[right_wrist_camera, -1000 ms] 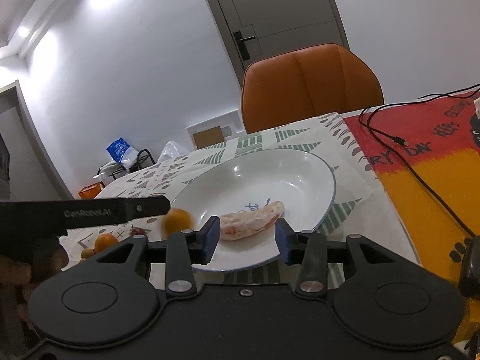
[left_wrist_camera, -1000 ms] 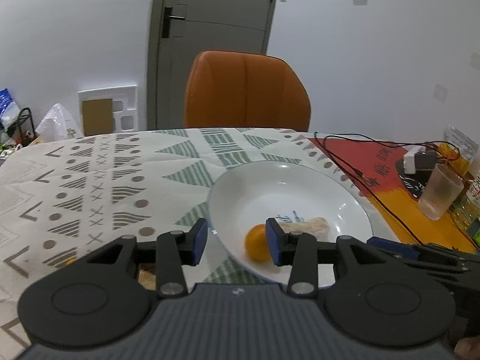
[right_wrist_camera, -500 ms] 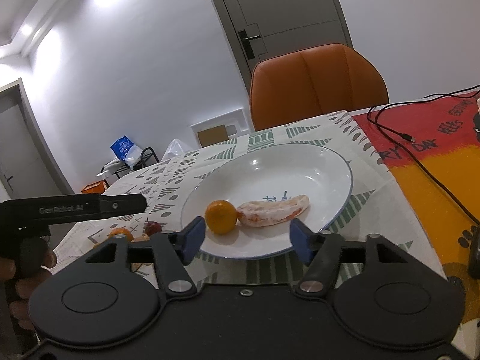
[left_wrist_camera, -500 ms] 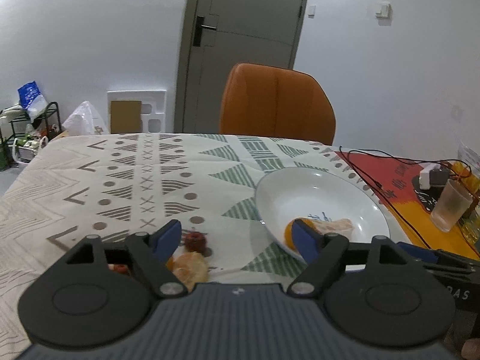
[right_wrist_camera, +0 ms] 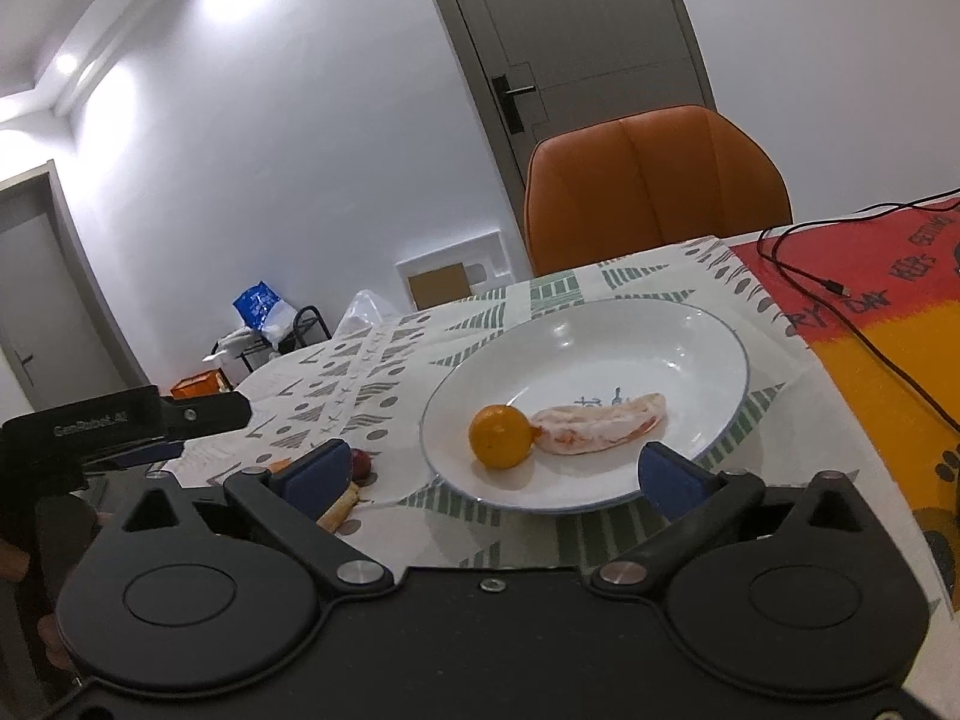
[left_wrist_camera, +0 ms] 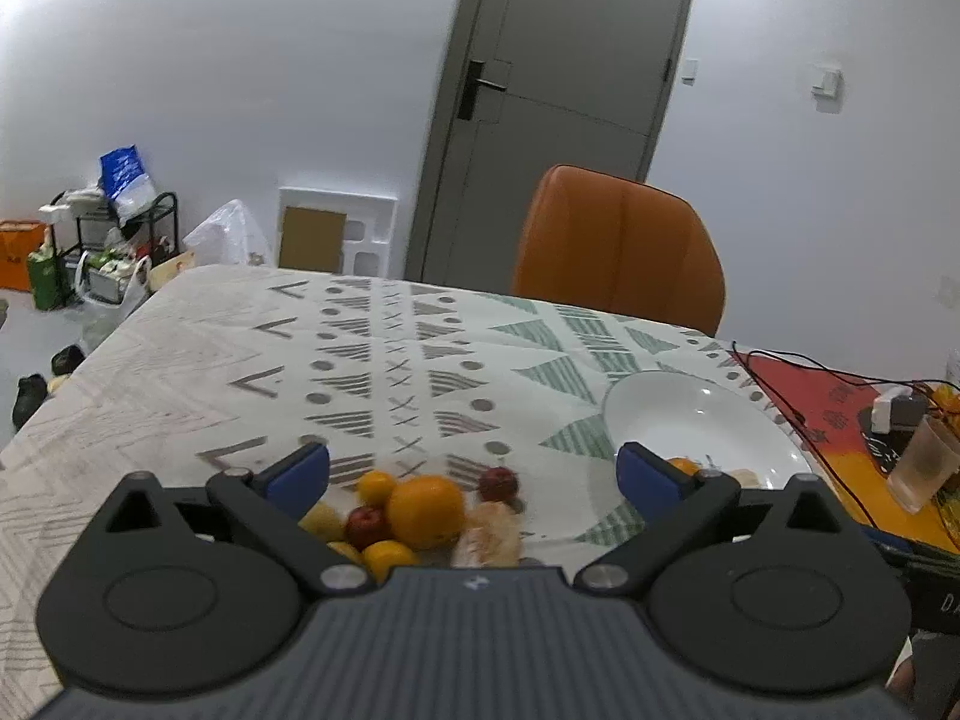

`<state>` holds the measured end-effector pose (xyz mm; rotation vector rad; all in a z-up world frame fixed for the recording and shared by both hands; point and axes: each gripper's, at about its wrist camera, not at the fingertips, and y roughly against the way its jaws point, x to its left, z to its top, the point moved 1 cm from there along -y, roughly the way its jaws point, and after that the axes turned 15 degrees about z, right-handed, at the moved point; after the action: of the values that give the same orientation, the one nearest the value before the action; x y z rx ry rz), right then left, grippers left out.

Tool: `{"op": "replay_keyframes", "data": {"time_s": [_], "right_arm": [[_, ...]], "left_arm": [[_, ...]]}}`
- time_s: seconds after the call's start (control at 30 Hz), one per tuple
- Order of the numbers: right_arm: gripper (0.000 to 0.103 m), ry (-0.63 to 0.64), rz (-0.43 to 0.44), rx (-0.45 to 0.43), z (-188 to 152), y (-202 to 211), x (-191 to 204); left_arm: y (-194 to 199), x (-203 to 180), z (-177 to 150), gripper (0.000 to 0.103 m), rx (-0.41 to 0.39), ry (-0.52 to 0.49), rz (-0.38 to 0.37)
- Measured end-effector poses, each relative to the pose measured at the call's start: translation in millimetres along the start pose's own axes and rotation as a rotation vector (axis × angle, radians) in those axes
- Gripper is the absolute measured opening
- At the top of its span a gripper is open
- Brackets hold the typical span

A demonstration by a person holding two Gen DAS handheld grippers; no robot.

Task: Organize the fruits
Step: 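Withdraw both open tools from the bowl back toward the fruit pile, then grasp a small yellow-green fruit with the left tool while the right tool grasps the second pomelo segment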

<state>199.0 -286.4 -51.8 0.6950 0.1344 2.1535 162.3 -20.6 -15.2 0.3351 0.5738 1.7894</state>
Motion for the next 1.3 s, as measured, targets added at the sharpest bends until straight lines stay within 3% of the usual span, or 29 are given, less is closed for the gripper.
{"op": "replay_keyframes", "data": {"time_s": [0.6, 0.77, 1.07, 1.3], "right_arm": [[0.103, 0.032, 0.047, 0.063, -10.4, -30.3, 38.7], [0.103, 0.033, 0.054, 0.082, -13.4, -38.2, 42.9], [0.102, 0.063, 0.084, 0.121, -20.0, -54.9, 53.7], [0.079, 0.062, 0.123, 0.177, -23.3, -72.2, 59.8]], "left_arm": [[-9.3, 40.7, -20.9, 0.099, 0.047, 0.023, 0.043], [-14.7, 45.9, -25.8, 0.086, 0.061, 0.030, 0.043], [-29.9, 56.1, -34.9, 0.053, 0.116, 0.052, 0.029], [-39.4, 58.5, -39.9, 0.046, 0.145, 0.060, 0.012]]}}
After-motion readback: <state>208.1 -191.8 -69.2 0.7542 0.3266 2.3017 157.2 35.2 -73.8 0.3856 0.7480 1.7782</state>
